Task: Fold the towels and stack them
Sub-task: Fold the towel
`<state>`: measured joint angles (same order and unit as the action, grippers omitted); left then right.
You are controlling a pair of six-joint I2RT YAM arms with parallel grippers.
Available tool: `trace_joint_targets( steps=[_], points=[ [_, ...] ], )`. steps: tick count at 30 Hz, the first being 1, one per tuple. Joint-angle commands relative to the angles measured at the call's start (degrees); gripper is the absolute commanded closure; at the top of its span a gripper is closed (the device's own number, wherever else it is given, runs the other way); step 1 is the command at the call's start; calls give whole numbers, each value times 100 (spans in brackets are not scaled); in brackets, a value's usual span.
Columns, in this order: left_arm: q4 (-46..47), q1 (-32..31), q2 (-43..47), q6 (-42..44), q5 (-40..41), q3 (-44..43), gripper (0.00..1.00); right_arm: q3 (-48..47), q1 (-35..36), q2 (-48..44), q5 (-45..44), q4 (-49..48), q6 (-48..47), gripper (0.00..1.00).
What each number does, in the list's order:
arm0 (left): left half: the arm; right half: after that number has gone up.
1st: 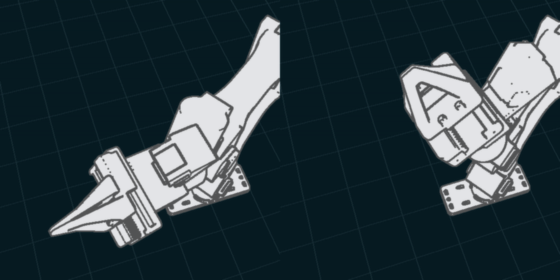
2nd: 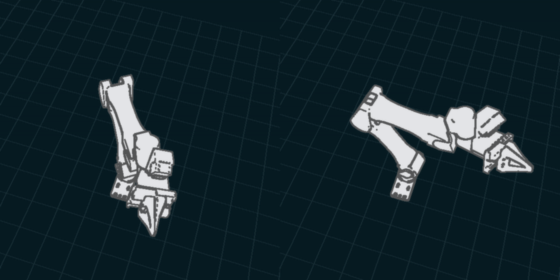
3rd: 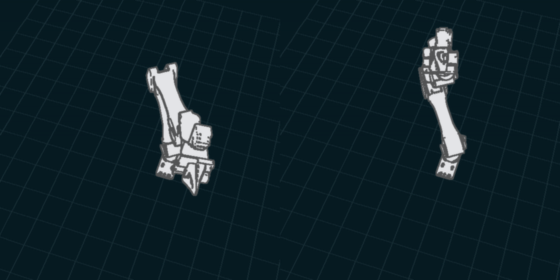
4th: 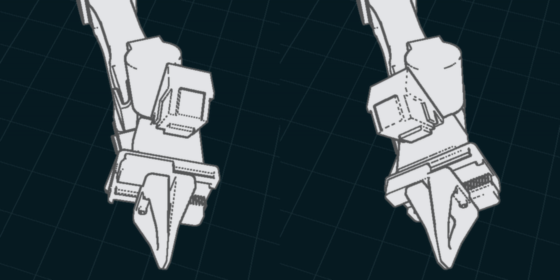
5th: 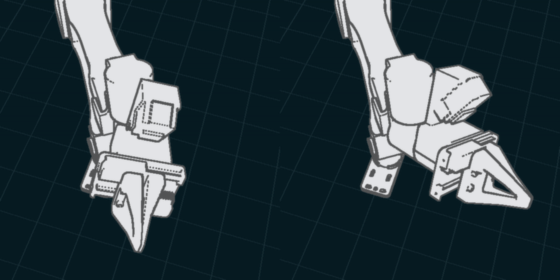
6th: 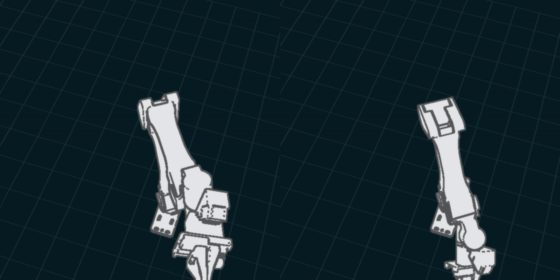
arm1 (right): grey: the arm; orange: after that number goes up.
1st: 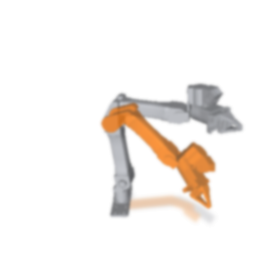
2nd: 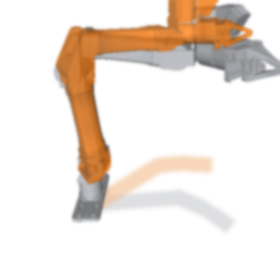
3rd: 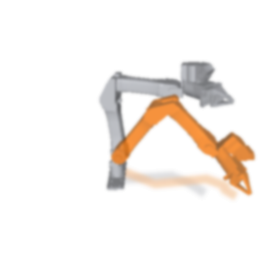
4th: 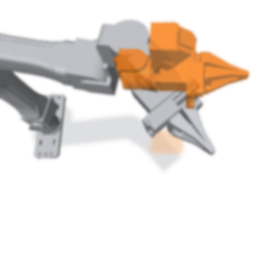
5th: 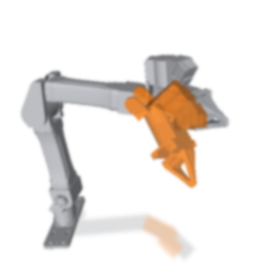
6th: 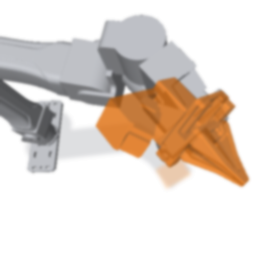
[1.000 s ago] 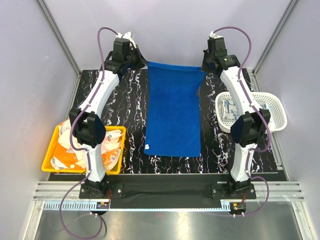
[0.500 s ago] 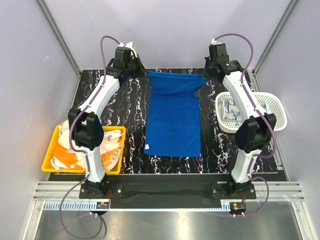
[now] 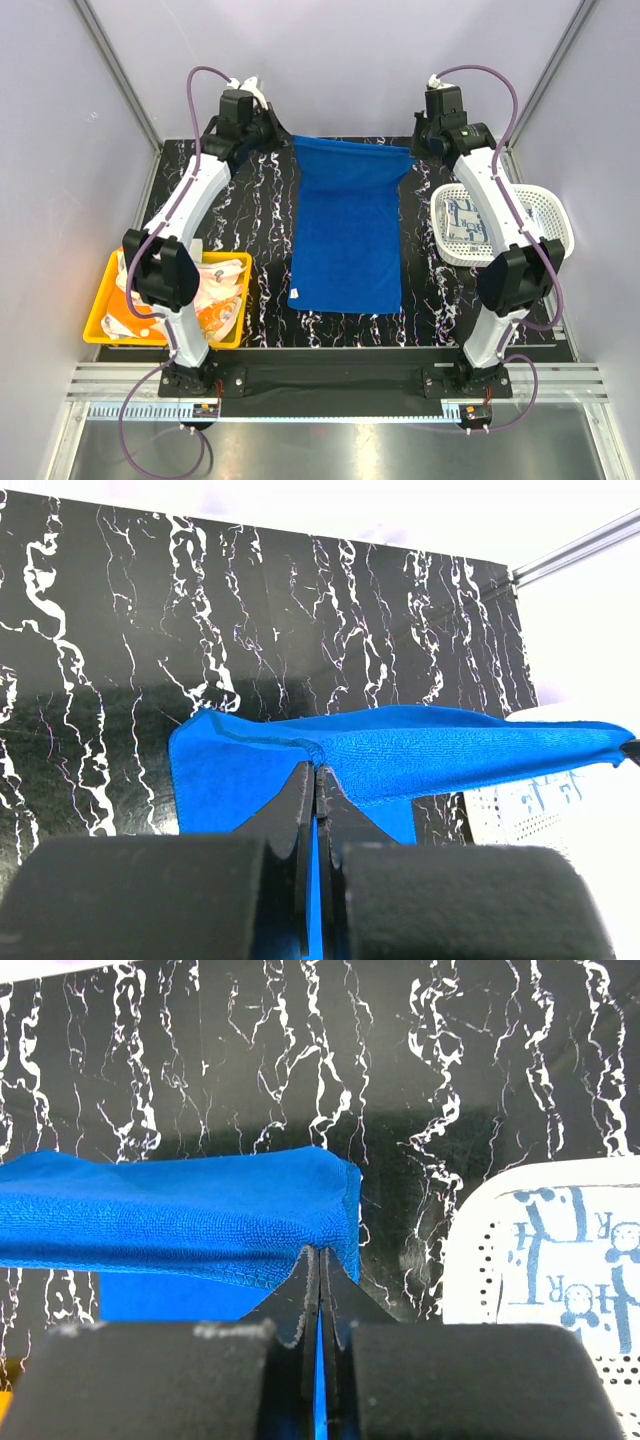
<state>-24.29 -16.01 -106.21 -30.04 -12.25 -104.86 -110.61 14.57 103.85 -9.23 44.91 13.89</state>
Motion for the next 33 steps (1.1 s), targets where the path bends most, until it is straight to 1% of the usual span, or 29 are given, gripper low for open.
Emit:
trace_joint_targets(
  steps=[1,14,33],
  points=[
    [250,45,347,16,21,123,100,118,-68,-366,18,1,44,100],
    [329,54,839,-45,56,651,100,584,-59,-743,115,10,158,100],
    [505,45,1437,-133,21,1521,100,1524,-33,-1306,308,-87,360,100]
  ],
)
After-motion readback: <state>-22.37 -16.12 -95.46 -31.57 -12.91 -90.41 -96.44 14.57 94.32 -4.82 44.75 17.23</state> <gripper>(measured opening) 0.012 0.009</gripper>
